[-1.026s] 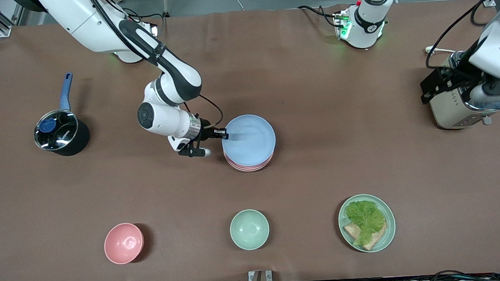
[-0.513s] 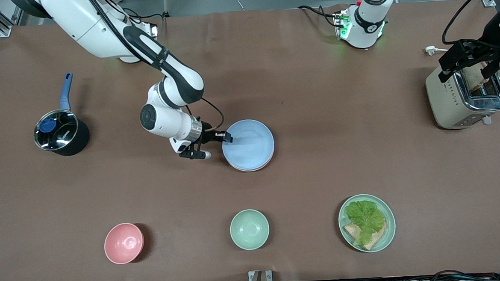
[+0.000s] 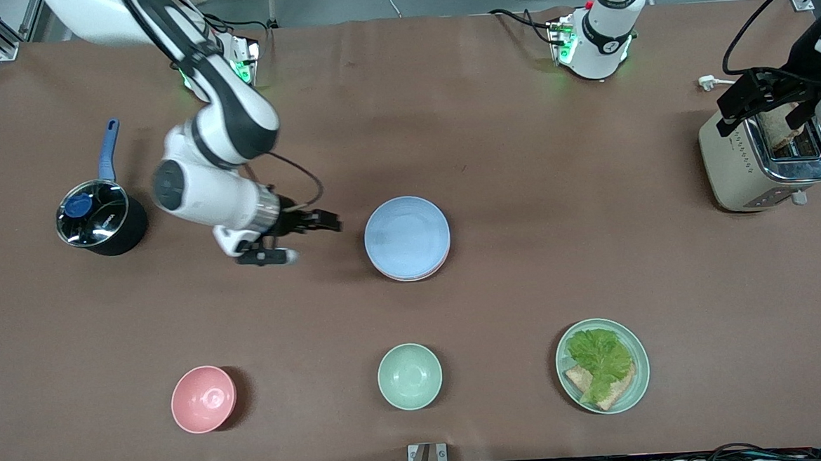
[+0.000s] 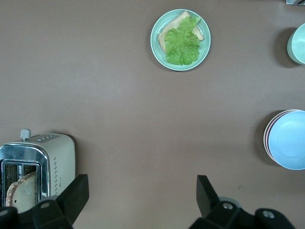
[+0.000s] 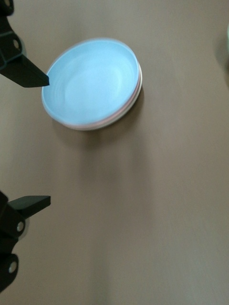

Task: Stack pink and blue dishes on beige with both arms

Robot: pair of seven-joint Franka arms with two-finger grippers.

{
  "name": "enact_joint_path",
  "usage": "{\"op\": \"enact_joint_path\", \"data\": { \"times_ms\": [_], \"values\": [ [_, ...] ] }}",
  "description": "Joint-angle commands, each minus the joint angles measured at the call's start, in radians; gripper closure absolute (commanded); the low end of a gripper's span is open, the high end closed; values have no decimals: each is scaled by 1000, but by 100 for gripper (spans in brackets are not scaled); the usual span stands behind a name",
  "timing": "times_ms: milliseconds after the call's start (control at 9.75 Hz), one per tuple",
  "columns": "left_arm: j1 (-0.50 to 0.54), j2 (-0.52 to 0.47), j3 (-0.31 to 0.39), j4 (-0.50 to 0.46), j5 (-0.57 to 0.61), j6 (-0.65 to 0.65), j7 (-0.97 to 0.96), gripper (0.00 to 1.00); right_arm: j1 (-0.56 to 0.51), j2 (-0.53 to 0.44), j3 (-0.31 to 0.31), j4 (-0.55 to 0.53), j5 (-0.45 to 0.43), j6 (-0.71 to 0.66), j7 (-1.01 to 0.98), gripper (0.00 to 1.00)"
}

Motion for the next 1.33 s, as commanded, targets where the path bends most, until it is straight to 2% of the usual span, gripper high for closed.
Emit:
{"op": "enact_joint_path", "data": {
  "times_ms": [0,103,308,513,615,718,821,923,1026,1128,1231],
  "values": [
    [11,4,-15,-33,1,-4,-2,1,-9,-136,-136,60,-132,-239,24,0],
    [11,6,-15,-33,-4,-4,6,1,-8,-165,-221,147,-227,-328,28,0],
    [1,6,-13,-33,-4,-4,6,1,-8,-180,-287,292,-322,-444,16,0],
    [-2,6,-10,-34,-6,-4,0,1,-40,-181,-298,428,-324,-586,-19,0],
    [-9,4,-6,-39,-7,-4,-3,1,-44,-179,-312,485,-326,-664,-103,0],
    [-9,6,-3,-39,-12,-6,13,1,-43,-181,-339,515,-320,-735,-128,0],
    [-7,4,-3,-43,-15,-10,19,1,-46,-179,-353,564,-309,-749,-137,0],
    [-7,3,-3,-48,-15,-10,26,1,-58,-174,-375,576,-312,-760,-143,0],
    [-6,3,-1,-48,-16,-12,39,1,-64,-176,-377,572,-321,-763,-153,0],
    [-3,3,-1,-48,-24,-12,49,1,-68,-177,-377,567,-307,-821,-159,0],
    [1,4,-1,-48,-25,-12,56,1,-69,-179,-381,563,-307,-805,-157,0]
  ]
}}
